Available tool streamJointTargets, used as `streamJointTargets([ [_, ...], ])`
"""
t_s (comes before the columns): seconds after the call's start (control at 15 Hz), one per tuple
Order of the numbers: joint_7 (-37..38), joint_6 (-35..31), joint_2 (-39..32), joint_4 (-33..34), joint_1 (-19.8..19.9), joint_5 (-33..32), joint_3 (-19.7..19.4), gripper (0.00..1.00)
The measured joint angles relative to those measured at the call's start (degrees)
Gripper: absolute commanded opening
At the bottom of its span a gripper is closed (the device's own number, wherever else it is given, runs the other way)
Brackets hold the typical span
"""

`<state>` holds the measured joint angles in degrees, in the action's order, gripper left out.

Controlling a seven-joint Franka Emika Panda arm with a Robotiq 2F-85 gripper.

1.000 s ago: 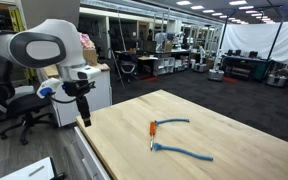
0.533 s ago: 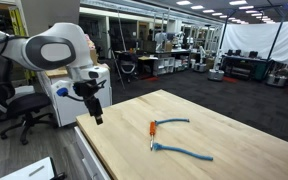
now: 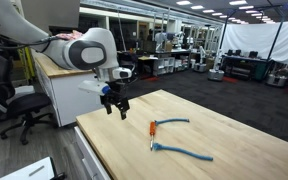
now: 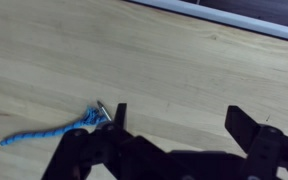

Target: Move the screwdriver to the left slightly

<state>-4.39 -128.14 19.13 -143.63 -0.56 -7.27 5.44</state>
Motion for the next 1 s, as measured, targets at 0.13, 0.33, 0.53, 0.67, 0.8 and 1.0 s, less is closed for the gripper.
streamJointTargets([
  [0.13,-6.74,0.04,-2.98,3.57,-0.36,-0.45,-1.50,1.00],
  [0.33,-16.17,-0.01,-7.11,8.10,-1.27,-0.52,-2.81,1.00],
  [0.53,-23.89,0.06,-11.54,12.18,-2.07,-0.58,-3.19,1.00],
  [0.67,-25.84,0.12,-14.01,14.31,-2.17,-0.63,-3.20,1.00],
  [0.8,-26.34,0.18,-14.99,15.10,-2.20,-0.67,-3.21,1.00],
  [1.0,-28.22,0.22,-15.04,15.19,-2.25,0.28,-3.22,1.00],
])
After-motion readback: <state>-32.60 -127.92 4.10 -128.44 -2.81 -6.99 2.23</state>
